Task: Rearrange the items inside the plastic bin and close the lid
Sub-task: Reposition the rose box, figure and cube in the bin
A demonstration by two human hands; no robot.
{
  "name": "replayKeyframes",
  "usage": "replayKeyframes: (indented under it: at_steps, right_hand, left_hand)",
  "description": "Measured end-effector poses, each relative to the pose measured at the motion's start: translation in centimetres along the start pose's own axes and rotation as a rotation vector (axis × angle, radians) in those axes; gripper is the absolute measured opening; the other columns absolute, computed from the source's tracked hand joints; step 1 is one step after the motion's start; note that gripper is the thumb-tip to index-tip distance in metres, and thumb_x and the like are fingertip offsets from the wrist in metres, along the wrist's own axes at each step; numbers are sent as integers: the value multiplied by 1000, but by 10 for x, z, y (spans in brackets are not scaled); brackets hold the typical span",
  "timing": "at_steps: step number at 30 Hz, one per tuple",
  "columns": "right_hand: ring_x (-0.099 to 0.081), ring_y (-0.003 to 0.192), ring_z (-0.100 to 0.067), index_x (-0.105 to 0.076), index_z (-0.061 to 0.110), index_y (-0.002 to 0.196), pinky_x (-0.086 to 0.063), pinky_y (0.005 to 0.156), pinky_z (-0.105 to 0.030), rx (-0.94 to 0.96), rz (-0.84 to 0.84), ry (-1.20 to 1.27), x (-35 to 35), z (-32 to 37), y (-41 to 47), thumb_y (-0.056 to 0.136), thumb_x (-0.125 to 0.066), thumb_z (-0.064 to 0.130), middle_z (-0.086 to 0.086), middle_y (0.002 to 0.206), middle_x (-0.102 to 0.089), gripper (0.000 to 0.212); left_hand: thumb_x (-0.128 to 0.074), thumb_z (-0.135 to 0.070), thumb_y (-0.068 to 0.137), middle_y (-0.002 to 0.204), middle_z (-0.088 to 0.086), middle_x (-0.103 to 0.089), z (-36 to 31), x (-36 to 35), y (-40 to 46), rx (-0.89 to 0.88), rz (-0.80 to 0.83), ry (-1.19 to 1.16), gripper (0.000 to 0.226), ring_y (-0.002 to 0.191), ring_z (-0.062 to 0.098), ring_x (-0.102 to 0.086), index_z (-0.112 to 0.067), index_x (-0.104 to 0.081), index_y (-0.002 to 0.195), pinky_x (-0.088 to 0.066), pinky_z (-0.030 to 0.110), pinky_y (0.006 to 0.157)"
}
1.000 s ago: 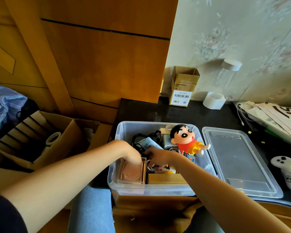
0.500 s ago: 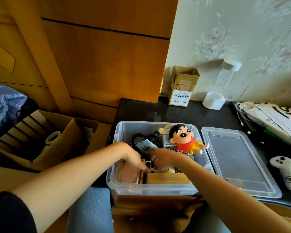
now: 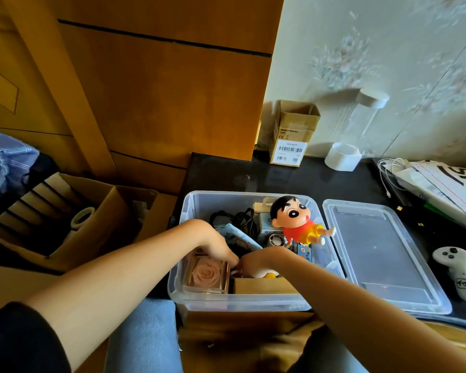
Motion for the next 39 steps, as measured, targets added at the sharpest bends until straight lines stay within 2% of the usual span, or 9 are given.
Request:
replayKeyframes:
  at_steps: [9,20,23,26,29,32,34,36,39]
  right_hand:
    - [-43,124,-37,-37,-2,139,-35,102,-40,-39,-8,62,-9,-13,-2,97,-26,-6,-23,137,-45,44]
    - [-38,129,-31,-29,13,146,-31,104,-36,59,-43,141,-8,-3,-11,99,-23,0,-13,146,-38,49]
    - [-39,129,-29,-36,11,143,-29,105,-35,63,-75,204,-7,-4,-12,101,-26,6,-12,144,-41,44]
    - [-44,124,-29,-45,6,136,-32,103,-34,73,-92,272,-8,-3,-14,101,-31,11,-13,138,-48,38]
    - [-48,121,-29,-49,4,133,-36,103,-34,72,-111,311,-5,-6,-18,99,-34,8,-14,134,-51,37]
    - [-57,96,-19,-52,8,132,-45,82,-13,64,-188,313,9,-13,-27,96,-34,2,-8,126,-57,41]
    - [-53,76,-11,-55,9,131,-41,63,-5,69,-235,364,21,-14,-37,96,-32,0,0,115,-61,43]
    - [-58,101,-17,-52,6,132,-41,86,-14,76,-280,373,27,-16,-48,97,-33,0,-4,131,-55,40]
    - [-50,123,-20,-45,5,137,-33,105,-26,166,-302,315,22,-16,-59,99,-37,5,-7,142,-46,38]
  left_hand:
    - [-36,-58,82,131,11,-54,9,0,6,34,-4,-144,70,114,28,-55,-15,-44,137,-41,43,103]
    - [-52,-56,73,108,9,-63,9,10,13,41,-12,-86,62,95,25,-65,-20,-51,122,-51,40,92]
    - [-49,-59,78,120,7,-58,9,6,16,42,-10,-84,70,106,25,-59,-19,-43,134,-45,41,99]
    - [-34,-60,91,150,6,-34,7,-5,20,33,10,-36,71,133,26,-37,-19,-24,148,-29,42,112]
    - [-22,-55,97,157,5,-19,-2,-10,16,-8,3,24,65,141,26,-23,-19,-14,151,-20,37,114]
    - [-22,-40,102,151,13,-30,-15,-12,6,-76,-17,53,55,130,28,-37,-10,-20,149,-29,33,101]
    - [-23,-20,103,142,20,-38,-24,-15,2,-148,-10,79,48,107,28,-49,-13,-13,150,-37,33,86]
    - [-23,-17,103,129,18,-48,-23,-14,-3,-131,-25,58,50,85,23,-54,-17,-7,151,-41,29,72]
    - [-26,-39,102,130,16,-53,-16,-6,-16,-127,-99,120,51,108,26,-55,-10,-33,144,-39,28,84]
Point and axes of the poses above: each hand's wrist, its own y-axis towards the middle knuckle, its own x-axis out of the back of the hand, z = x × y, the point moved 9 cm from there along y, towards the middle knuckle
